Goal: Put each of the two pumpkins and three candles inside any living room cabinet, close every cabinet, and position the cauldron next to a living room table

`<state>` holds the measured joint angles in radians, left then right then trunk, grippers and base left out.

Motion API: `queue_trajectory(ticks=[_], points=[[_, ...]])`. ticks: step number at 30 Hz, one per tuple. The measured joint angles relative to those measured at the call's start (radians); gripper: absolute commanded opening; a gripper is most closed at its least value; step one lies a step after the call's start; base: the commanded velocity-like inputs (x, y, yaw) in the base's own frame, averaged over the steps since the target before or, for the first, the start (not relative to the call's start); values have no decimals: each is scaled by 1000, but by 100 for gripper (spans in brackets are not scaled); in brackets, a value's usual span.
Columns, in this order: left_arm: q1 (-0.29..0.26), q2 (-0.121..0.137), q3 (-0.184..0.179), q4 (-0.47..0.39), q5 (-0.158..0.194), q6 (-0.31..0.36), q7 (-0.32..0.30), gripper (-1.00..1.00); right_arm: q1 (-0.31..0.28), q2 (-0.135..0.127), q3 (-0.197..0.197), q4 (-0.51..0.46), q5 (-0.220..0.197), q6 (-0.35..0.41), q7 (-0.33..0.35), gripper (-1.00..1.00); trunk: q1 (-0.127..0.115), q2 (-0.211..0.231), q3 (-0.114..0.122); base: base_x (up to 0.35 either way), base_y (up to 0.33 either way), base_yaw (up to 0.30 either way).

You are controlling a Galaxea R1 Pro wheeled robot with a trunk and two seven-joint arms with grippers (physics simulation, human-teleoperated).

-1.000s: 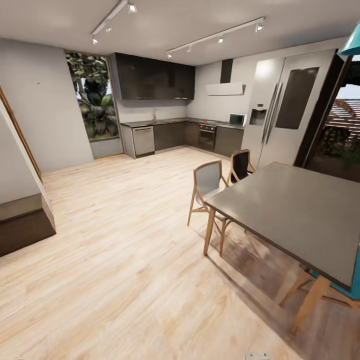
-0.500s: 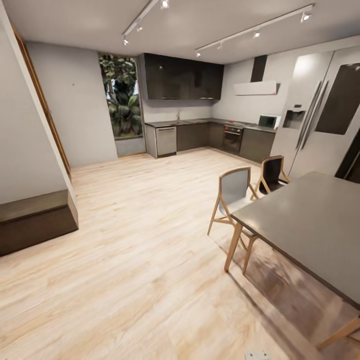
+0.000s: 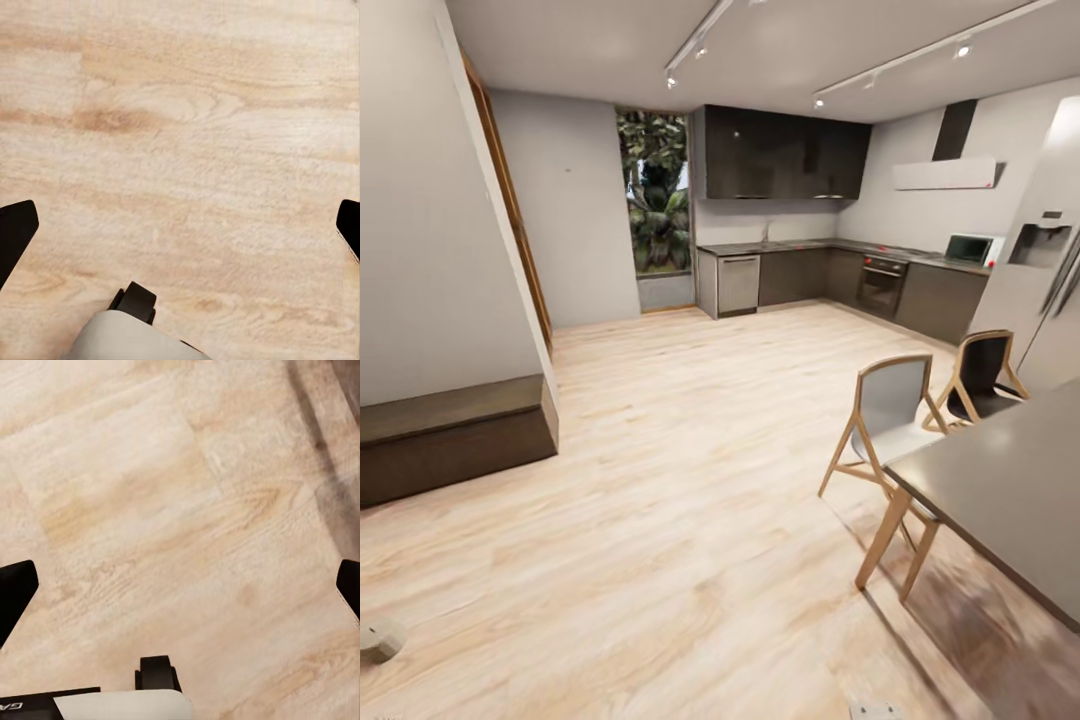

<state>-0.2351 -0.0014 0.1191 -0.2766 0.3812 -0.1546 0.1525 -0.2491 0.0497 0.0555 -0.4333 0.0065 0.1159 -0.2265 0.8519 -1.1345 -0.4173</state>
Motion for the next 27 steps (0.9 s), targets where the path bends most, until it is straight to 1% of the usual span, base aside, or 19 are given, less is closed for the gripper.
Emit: queue_trajectory(ticks=[27], points=[[0,0,0,0,0,0,0,100,0,0,0,0,0,0,0,100,0,0,0,333,0,282]])
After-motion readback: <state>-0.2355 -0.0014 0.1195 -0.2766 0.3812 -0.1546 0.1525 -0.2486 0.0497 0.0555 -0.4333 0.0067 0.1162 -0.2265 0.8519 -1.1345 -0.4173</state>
